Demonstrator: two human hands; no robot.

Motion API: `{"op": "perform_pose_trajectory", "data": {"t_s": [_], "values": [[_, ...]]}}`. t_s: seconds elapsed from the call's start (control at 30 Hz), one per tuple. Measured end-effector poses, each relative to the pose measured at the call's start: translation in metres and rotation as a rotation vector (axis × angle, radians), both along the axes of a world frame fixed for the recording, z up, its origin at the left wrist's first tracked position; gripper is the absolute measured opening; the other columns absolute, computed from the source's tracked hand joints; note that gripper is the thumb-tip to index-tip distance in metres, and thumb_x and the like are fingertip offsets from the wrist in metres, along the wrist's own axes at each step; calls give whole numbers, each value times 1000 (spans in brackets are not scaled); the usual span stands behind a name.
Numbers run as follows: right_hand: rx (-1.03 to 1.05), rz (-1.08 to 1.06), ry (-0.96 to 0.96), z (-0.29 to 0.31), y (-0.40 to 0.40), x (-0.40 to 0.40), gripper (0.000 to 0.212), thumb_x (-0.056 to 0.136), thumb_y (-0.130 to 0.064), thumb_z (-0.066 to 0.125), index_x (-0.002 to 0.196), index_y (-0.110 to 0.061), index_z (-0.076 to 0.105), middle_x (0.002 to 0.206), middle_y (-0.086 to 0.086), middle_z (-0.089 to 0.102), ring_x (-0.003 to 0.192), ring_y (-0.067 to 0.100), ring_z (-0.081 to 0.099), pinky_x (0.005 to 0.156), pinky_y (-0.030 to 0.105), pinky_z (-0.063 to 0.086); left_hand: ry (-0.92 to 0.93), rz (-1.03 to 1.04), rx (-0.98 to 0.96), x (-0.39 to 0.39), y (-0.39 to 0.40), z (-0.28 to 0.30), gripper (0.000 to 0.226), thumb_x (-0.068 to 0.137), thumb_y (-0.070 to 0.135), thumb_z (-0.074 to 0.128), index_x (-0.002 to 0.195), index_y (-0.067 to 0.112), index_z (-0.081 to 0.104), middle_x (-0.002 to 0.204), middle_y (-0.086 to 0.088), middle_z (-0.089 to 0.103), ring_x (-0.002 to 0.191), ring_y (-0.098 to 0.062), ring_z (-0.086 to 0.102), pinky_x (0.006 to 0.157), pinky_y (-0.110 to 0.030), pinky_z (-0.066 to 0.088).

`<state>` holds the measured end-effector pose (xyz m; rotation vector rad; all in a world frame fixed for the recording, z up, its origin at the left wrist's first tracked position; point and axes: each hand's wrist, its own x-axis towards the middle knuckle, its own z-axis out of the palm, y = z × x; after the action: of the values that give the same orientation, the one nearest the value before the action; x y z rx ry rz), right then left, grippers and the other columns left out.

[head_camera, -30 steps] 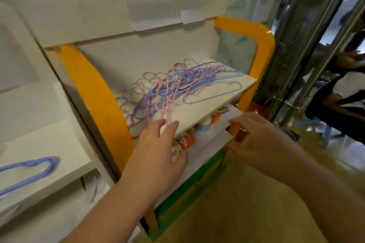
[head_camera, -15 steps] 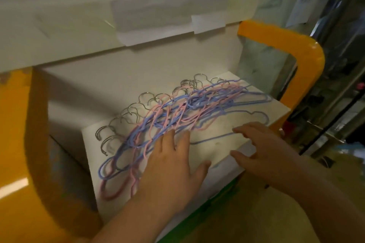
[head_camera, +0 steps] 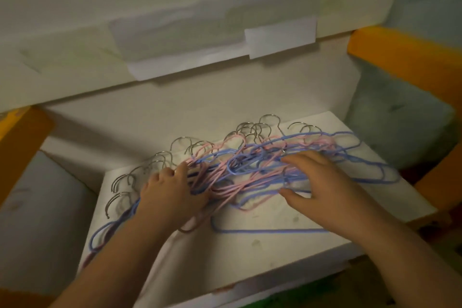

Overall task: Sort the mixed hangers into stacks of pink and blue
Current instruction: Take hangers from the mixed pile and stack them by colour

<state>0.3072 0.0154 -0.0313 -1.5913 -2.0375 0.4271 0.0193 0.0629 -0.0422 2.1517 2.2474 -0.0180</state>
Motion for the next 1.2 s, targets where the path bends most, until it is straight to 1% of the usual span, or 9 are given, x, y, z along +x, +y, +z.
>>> {"op": "perform_pose_trajectory", "data": {"t_s": [0.2,0.33,0.43,0.5,0.6,0.7,0.87,1.07,1.2], "values": [[11,54,-26,-6,32,39,54,83,-48,66,132,-40,45,129,-22,43,120,-2,39,93,18,34,-35,-49,-40,4,12,6,119,39,99,27,142,39,37,119,-7,57,120,-28,46,103,-36,31],[17,71,-50,-6,48,54,55,83,-42,68,133,-35,47,131,-18,44,122,4,43,97,23,39,-146,20,-16,-1,18,9,92,42,82,46,118,32,60,104,-12,62,105,-37,55,89,-39,44],[17,85,-85,-8,62,60,58,81,-43,70,134,-31,49,128,-13,46,120,11,47,99,31,43,-145,53,26,-3,14,11,74,47,75,55,103,27,64,94,-10,63,93,-36,59,76,-36,45],[12,134,-133,-7,74,59,62,78,-50,68,134,-33,48,124,-12,44,118,13,47,98,34,44,-188,115,42,-2,7,15,61,53,66,69,100,27,63,91,-7,62,86,-33,60,68,-32,43],[-60,244,-260,-4,96,53,81,69,-71,59,140,-38,37,129,-13,36,123,12,38,102,37,40,-232,183,80,-4,-4,19,56,53,65,67,96,30,58,85,-4,54,79,-29,58,66,-32,44],[-183,312,-363,-3,117,50,95,65,-79,60,145,-39,28,133,-10,33,126,13,34,105,33,36,-256,162,123,-1,-17,22,66,55,62,66,113,32,56,96,-4,53,86,-28,57,74,-34,48],[-229,350,-480,4,135,55,92,69,-72,65,145,-32,33,129,-7,41,123,15,40,103,33,38,-286,197,114,8,-32,28,82,64,49,73,139,30,45,122,-4,49,104,-25,56,88,-34,47],[-162,386,-498,13,136,52,76,58,-74,62,119,-30,53,109,-8,44,113,14,42,92,37,47,-256,226,121,10,-45,28,90,58,57,65,141,29,43,120,-4,51,103,-23,54,88,-35,48],[-75,345,-398,21,130,52,80,62,-69,69,129,-31,47,115,-10,41,116,13,37,95,32,42,-239,223,156,12,-53,33,89,63,49,74,143,28,41,120,-3,49,103,-23,52,89,-38,50]]}}
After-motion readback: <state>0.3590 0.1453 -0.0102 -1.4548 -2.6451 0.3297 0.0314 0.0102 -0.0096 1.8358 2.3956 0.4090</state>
